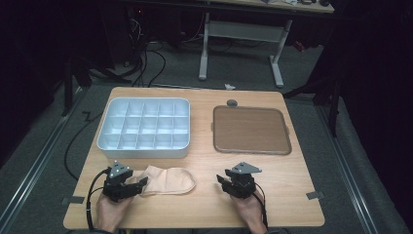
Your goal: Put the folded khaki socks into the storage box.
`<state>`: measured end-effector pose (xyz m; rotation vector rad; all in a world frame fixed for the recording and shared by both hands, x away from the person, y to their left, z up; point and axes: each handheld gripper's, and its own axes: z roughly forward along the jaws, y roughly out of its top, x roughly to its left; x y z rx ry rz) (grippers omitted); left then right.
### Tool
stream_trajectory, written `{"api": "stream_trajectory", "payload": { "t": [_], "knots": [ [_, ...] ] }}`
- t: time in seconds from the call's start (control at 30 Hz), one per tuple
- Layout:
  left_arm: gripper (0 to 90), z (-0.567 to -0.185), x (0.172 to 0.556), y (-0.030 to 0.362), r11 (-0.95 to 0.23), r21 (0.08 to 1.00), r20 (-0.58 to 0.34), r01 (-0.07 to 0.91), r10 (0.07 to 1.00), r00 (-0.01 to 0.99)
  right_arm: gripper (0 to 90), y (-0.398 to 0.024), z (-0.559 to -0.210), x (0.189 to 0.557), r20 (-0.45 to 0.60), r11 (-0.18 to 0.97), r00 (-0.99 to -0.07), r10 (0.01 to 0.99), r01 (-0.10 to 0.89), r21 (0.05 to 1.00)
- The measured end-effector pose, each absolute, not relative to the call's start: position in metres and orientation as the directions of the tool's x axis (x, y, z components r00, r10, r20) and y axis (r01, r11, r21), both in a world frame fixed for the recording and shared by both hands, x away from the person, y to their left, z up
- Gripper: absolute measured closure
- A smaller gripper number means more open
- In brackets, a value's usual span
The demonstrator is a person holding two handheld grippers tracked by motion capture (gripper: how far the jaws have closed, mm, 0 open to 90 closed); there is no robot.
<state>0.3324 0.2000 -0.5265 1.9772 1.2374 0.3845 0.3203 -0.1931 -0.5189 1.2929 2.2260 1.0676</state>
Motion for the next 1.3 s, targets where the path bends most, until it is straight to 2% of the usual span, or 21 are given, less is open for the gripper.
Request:
{"api": "stream_trajectory", "payload": {
  "t": [0.6,1.0,1.17,1.3],
  "knots": [
    [38.3,-0.530,0.333,0.191,-0.291,0.714,-0.063,0.637,0.879,0.473,57.4,-0.149,-0.518,0.322,0.097,0.341,-0.617,0.781,0.552,0.761],
    [43.0,-0.531,0.332,0.190,-0.294,0.722,-0.061,0.626,0.875,0.480,56.6,-0.118,-0.518,0.327,0.097,0.370,-0.659,0.746,0.531,0.762],
    [47.8,-0.531,0.331,0.190,-0.301,0.725,-0.065,0.620,0.866,0.496,56.8,-0.111,-0.524,0.332,0.088,0.393,-0.660,0.746,0.542,0.743],
    [52.1,-0.531,0.331,0.190,-0.301,0.732,-0.069,0.611,0.860,0.506,61.1,-0.106,-0.530,0.334,0.081,0.407,-0.656,0.750,0.555,0.726]
  ]
}}
